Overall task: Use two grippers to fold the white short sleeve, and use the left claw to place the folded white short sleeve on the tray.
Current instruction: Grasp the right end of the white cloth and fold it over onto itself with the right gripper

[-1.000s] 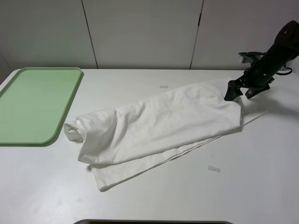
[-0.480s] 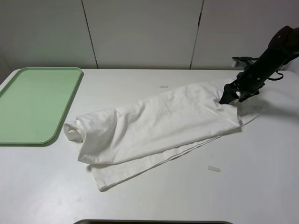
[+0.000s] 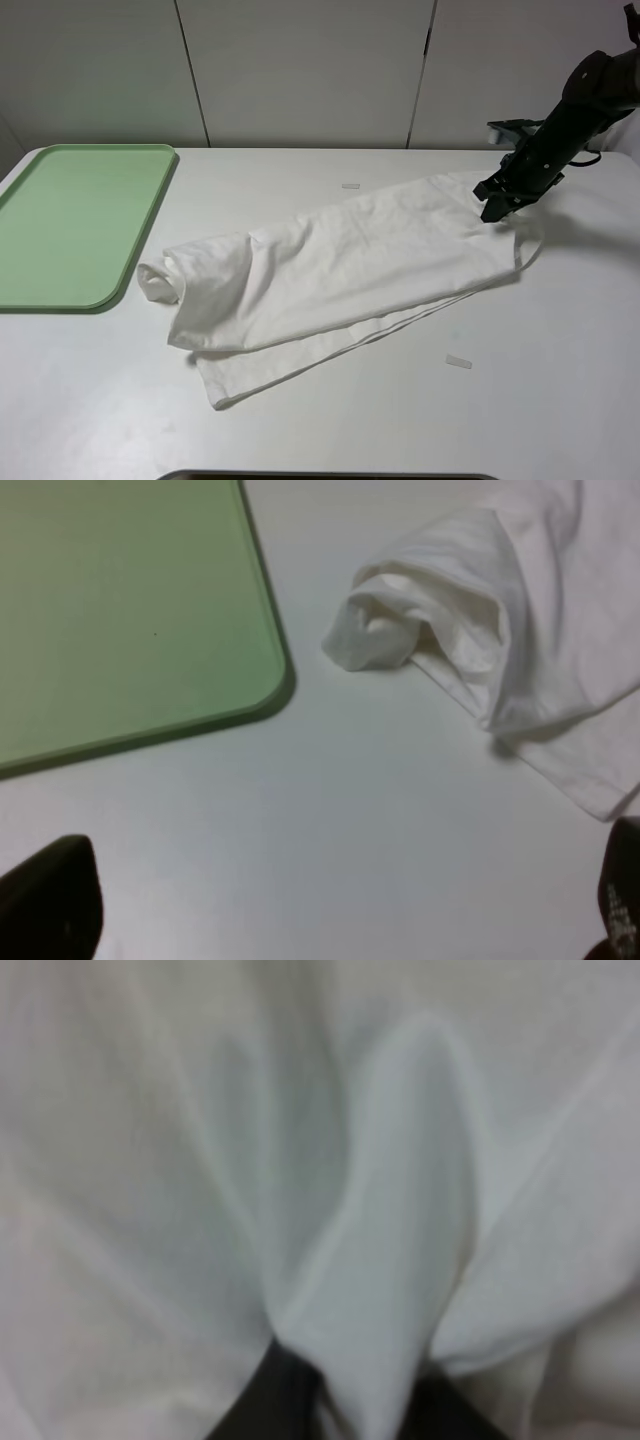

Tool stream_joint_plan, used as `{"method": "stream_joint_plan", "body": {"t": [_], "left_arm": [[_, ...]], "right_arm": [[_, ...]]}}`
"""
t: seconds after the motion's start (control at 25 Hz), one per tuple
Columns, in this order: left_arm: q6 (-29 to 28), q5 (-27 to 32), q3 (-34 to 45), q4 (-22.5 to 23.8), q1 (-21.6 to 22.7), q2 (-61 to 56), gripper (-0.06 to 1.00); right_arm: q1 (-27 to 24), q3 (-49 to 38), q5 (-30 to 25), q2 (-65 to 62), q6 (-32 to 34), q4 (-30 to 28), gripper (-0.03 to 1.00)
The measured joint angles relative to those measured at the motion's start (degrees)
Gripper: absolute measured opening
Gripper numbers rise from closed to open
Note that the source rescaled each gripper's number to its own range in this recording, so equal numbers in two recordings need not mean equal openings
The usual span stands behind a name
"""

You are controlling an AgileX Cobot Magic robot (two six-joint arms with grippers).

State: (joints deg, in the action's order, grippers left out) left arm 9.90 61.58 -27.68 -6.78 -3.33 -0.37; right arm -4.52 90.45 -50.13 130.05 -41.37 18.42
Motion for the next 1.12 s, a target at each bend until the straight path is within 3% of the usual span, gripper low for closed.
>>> {"method": "stream_joint_plan", "body": {"t": [0.2, 0.36, 0.6, 0.76, 0.88, 1.12], "left_arm": [[-0.05, 0.00, 0.00, 0.00, 0.00, 0.00, 1.00], [-0.05, 0.00, 0.00, 0.00, 0.00, 0.00, 1.00], [-0.05, 0.00, 0.00, 0.00, 0.00, 0.00, 1.00], [-0.05, 0.00, 0.00, 0.00, 0.00, 0.00, 1.00], [-0.05, 0.00, 0.00, 0.00, 0.00, 0.00, 1.00], [-0.05, 0.00, 0.00, 0.00, 0.00, 0.00, 1.00]], "right_arm": [[1.87, -0.31, 1.50, -2.92, 8.04, -10.02, 0.11], [5.60, -0.41, 1.40, -7.93, 19.69, -19.03, 0.11], [12.44, -0.41, -0.74, -12.51, 33.14, -25.21, 0.11], [20.05, -0.41, -7.89, -13.43, 40.64, -25.23, 0.11], [22.51, -0.48, -9.76, -13.43, 41.90, -24.36, 0.11], [29.20, -0.73, -7.99, -12.93, 42.72, -21.17, 0.11]]}}
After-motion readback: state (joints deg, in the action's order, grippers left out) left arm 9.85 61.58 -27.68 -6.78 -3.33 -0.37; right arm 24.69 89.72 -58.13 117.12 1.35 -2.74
